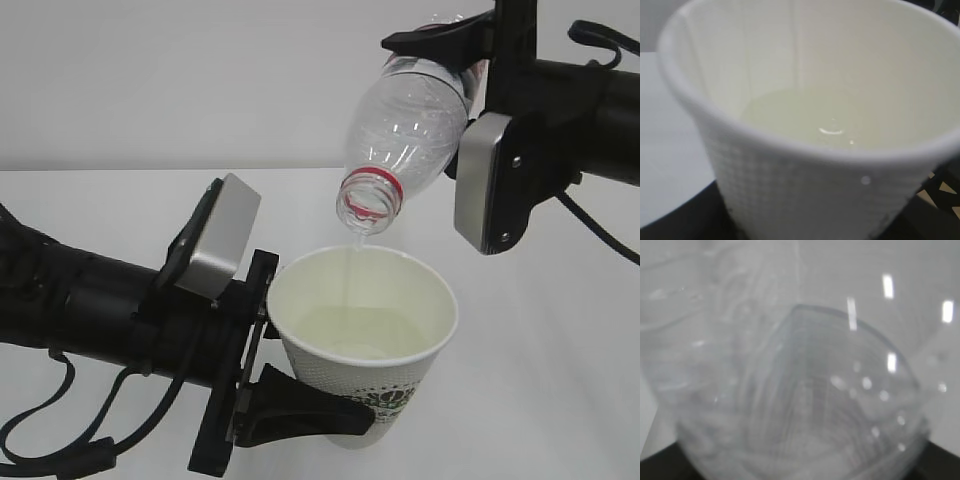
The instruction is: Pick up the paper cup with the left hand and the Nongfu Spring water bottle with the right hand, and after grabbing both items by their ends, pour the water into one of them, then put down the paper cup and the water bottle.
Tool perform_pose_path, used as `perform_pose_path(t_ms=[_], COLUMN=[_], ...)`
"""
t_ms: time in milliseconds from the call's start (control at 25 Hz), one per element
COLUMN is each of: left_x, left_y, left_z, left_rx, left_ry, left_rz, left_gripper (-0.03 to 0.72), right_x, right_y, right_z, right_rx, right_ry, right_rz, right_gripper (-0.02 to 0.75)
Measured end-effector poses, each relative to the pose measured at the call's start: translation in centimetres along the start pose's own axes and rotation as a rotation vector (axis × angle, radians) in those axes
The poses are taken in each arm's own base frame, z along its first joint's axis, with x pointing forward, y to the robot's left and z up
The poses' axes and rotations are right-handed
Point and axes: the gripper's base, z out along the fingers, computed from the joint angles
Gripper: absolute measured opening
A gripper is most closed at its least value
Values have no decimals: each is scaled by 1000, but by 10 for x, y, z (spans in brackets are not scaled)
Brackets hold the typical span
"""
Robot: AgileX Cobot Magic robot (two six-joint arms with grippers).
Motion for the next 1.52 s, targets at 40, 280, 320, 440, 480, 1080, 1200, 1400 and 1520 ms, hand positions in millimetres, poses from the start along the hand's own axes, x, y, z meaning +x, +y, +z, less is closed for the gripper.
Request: perform_pose_path(t_ms=[40,280,320,440,480,1080,1200,1400,1520], left_x=[0,0,0,0,0,0,0,0,0], left_y=[0,0,0,0,0,0,0,0,0], left_z=[0,0,0,0,0,0,0,0,0], left_rx=[0,0,0,0,0,0,0,0,0], left_ry=[0,0,0,0,0,0,0,0,0], left_rz=[0,-2,-2,-2,-2,-2,-2,-2,-2], left_gripper=[472,472,472,472,472,472,472,472,472], right_x=[0,0,0,0,0,0,0,0,0], right_y=[0,0,0,0,0,0,0,0,0], right_z=[0,0,0,0,0,0,0,0,0], right_rx=[1,1,1,1,1,2,2,2,2], right_ry=[1,1,1,1,2,2,2,2,2], right_rz=[2,2,2,2,2,4,4,4,4], right_gripper=[492,492,492,492,492,492,492,492,492])
